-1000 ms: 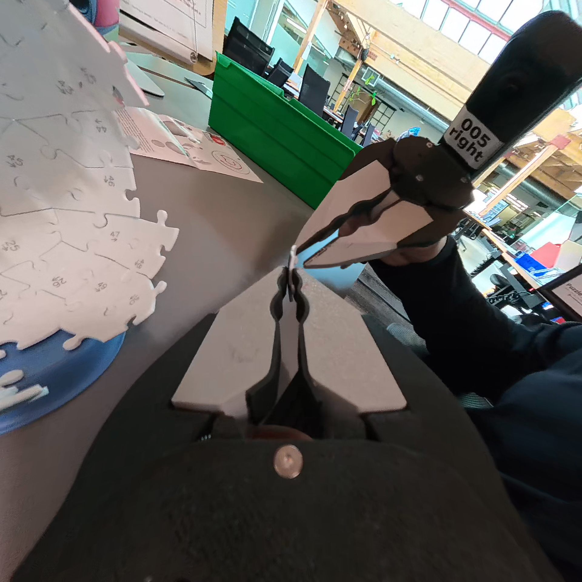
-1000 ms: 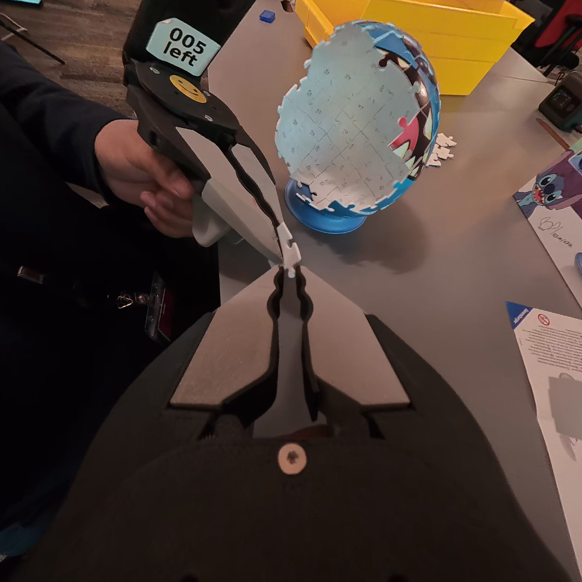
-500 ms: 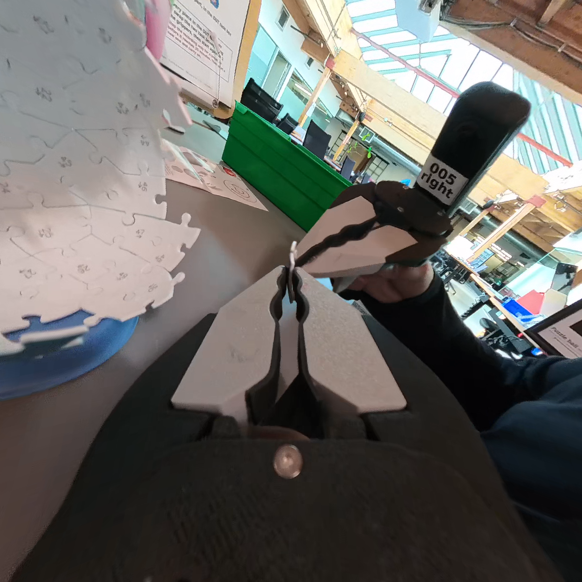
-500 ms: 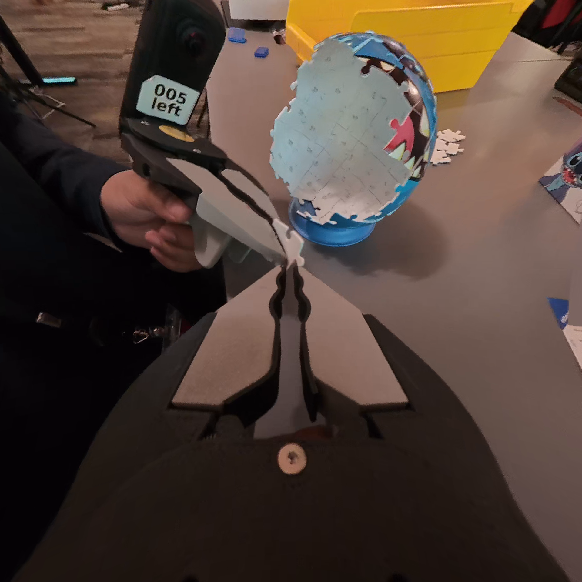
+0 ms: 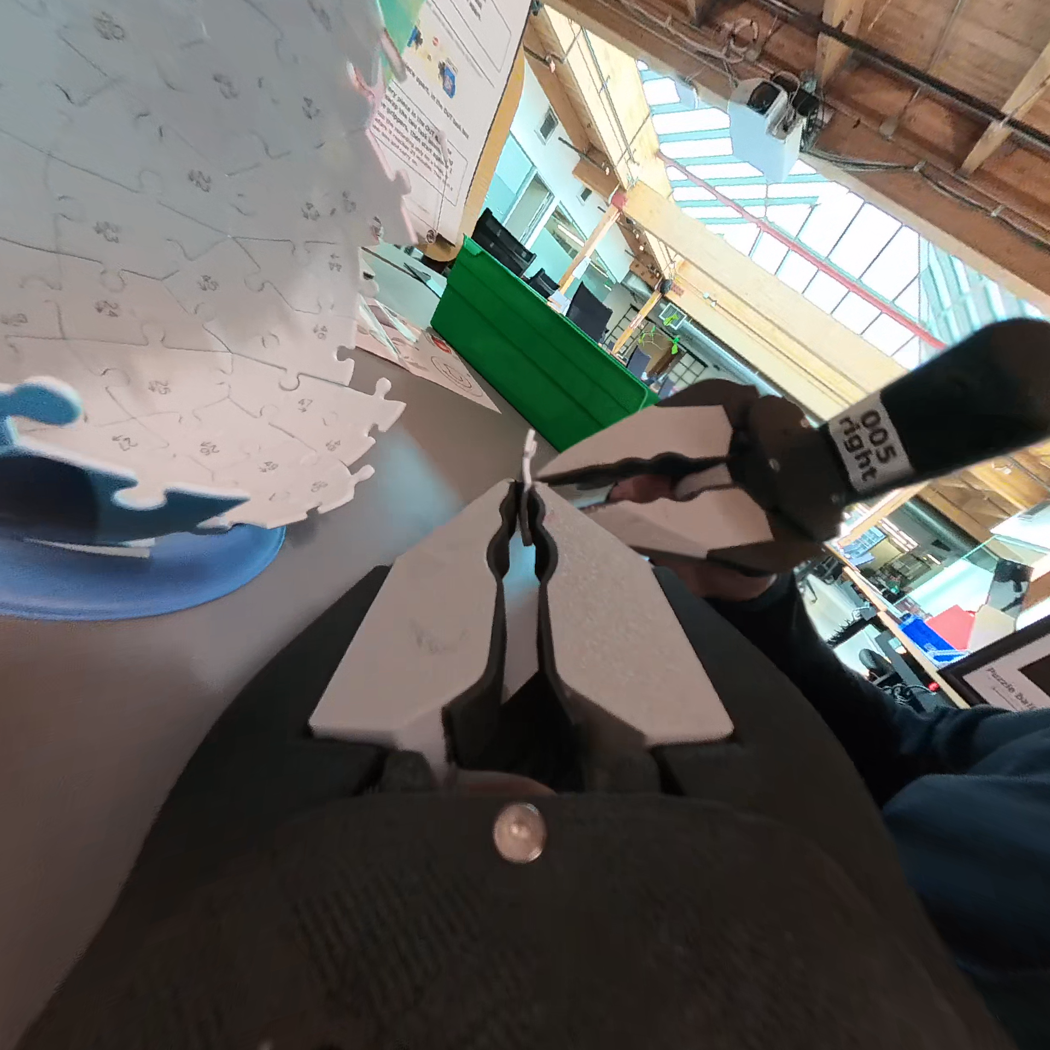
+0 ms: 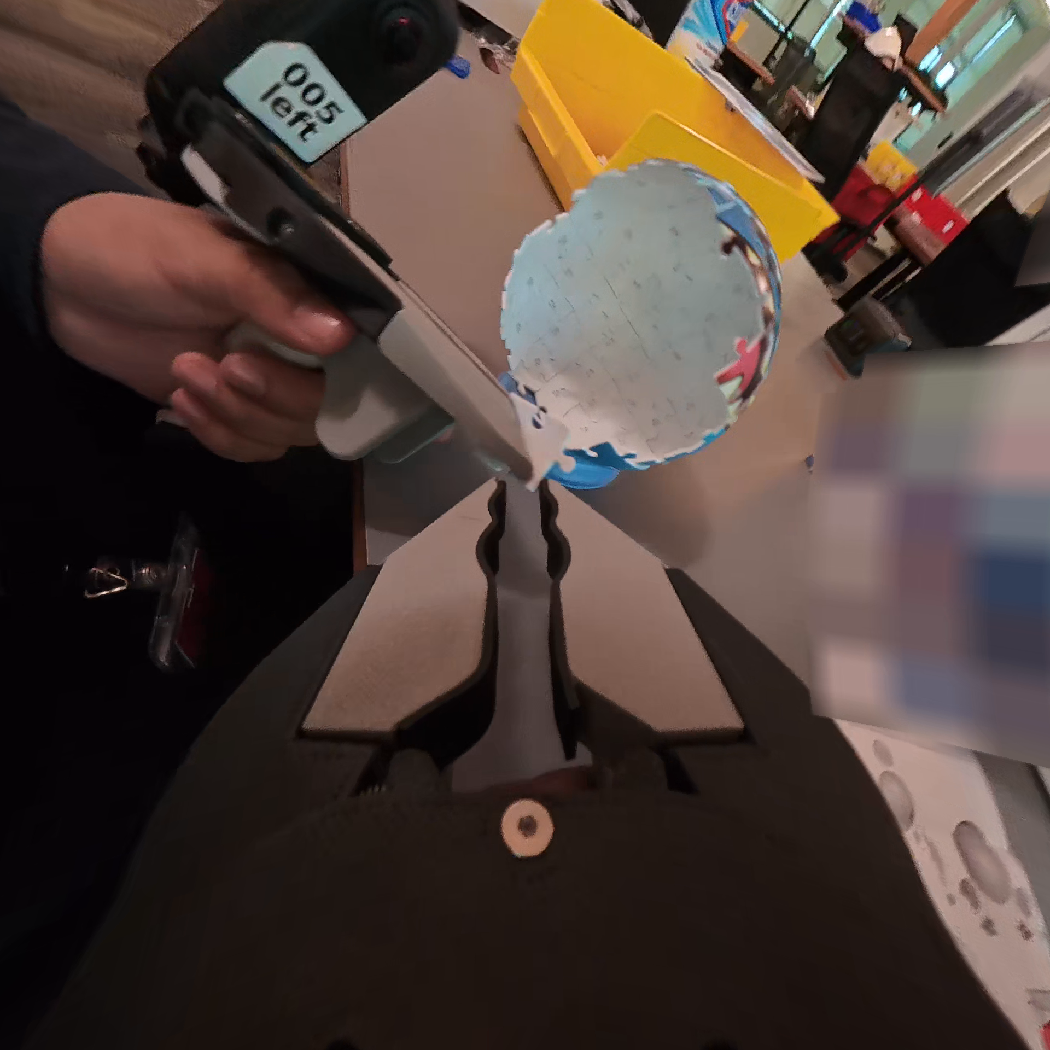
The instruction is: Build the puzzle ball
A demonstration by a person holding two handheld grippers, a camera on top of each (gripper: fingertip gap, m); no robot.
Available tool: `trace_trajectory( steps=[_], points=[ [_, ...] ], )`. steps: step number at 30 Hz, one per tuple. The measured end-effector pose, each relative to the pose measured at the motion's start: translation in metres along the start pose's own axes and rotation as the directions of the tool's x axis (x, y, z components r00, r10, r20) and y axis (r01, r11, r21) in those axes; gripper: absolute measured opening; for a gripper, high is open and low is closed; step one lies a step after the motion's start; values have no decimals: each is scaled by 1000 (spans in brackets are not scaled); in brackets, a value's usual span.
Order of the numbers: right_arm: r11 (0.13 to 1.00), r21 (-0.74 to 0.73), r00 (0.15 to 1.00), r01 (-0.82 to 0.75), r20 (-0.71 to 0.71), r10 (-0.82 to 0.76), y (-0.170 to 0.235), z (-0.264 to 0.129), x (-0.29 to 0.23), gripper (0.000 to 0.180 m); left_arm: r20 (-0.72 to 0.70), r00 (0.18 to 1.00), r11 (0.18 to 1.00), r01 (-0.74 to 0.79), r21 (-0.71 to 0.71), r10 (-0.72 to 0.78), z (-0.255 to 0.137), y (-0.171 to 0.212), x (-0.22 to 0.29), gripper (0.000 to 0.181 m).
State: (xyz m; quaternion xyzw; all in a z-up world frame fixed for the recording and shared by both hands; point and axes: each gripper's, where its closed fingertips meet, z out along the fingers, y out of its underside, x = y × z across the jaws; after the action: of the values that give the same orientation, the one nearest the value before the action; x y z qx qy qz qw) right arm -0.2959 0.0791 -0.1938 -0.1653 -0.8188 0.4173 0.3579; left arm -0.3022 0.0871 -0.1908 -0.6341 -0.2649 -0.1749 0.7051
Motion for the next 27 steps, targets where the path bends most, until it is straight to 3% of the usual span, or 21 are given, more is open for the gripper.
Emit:
trace_trajectory(
  steps=[14,17,19,27],
  points=[
    [987,-64,964,145,-214,-156,-1,19,0,35,-20,987,986,158,60,-157,-1,-8,-2,0],
    [996,-26,964,90,-248,-94,-6,21,1,38,-27,985,982,169,87,-168,-2,-12,-2,0],
    [999,1,959,47,-281,-45,-10,18,7,27,-35,987,982,162,94,-160,-2,-13,0,0],
    [998,24,968,-56,-244,60,-11,18,9,26,-48,981,977,190,101,-186,-1,-14,1,1]
  ],
)
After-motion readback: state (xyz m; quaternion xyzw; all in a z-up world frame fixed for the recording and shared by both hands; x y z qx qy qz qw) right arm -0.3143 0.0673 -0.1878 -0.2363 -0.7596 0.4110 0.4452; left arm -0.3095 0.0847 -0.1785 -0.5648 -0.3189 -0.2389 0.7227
